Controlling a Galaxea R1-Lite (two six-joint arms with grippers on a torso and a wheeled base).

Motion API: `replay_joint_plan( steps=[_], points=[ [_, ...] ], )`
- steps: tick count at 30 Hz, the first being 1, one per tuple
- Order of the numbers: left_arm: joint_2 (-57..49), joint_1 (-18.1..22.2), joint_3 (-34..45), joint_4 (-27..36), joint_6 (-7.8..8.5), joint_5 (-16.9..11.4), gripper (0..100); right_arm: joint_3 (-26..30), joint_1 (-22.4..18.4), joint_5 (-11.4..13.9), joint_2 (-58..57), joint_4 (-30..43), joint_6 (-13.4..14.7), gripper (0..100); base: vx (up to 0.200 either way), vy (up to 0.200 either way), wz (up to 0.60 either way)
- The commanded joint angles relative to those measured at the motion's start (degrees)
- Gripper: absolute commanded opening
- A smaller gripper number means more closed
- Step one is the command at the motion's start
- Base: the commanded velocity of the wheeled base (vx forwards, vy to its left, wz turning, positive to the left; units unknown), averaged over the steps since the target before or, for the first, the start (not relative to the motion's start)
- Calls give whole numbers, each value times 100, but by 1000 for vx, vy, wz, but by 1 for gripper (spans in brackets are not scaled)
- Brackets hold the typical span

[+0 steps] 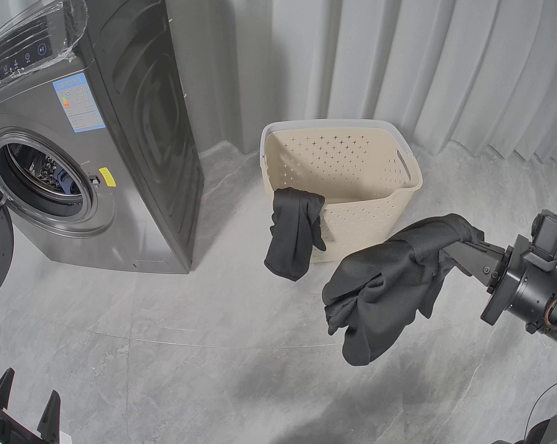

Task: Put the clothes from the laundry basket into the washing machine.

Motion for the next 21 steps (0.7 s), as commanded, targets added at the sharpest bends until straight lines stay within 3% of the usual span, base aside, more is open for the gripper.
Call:
replay_joint_plan(
  steps=[1, 21],
  points=[
    [-57, 1, 92, -1, -1, -1, 100, -1, 2, 1, 15, -3, -1, 0, 0, 200, 0],
    [-57, 1, 84, -1, -10, -18, 100, 17, 2, -7, 15, -3, -1, 0, 0, 200, 0]
  ],
)
